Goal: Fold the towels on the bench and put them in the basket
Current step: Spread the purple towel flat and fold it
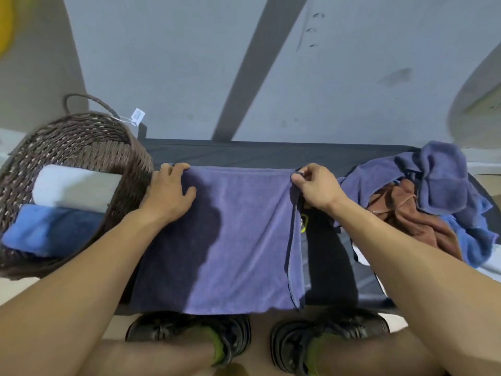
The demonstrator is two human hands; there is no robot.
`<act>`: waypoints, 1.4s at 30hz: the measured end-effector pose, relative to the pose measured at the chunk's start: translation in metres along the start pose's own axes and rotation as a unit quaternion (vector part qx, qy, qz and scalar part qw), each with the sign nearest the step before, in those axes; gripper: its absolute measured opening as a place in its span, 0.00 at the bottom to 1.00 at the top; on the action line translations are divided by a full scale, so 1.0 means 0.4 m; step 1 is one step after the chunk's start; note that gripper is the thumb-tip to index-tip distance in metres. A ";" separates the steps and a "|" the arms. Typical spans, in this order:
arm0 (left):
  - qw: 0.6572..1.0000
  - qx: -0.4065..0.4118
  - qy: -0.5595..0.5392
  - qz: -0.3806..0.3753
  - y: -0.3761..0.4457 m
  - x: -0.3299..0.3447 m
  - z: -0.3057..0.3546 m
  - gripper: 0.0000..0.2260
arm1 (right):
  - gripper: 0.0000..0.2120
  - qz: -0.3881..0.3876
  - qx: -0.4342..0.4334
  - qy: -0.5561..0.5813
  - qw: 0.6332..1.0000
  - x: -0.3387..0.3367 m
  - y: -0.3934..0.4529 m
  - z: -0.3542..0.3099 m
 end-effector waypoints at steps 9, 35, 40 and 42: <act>0.999 -0.010 0.037 -0.002 0.063 -0.006 -0.005 0.12 | 0.10 -0.017 -0.035 -0.121 0.992 -0.011 0.063 -0.040; 0.998 -0.060 0.000 0.018 0.126 -0.029 -0.045 0.10 | 0.04 -0.054 -0.075 0.078 0.993 -0.027 0.150 -0.099; 0.998 -0.051 0.035 -0.010 0.127 -0.025 -0.042 0.12 | 0.09 -0.137 -0.013 0.190 0.972 -0.024 0.133 -0.085; 0.998 -0.047 0.041 0.010 0.122 -0.026 -0.042 0.12 | 0.04 -0.135 -0.015 0.253 0.958 -0.037 0.114 -0.087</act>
Point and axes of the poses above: each hand's wrist, its own y-axis towards the middle knuckle, its own x-axis out of the palm, z = x × y, the point moved 6 cm from there along y, towards the middle knuckle, and after that the axes turned 4 degrees about -y, right-handed, at the moved point
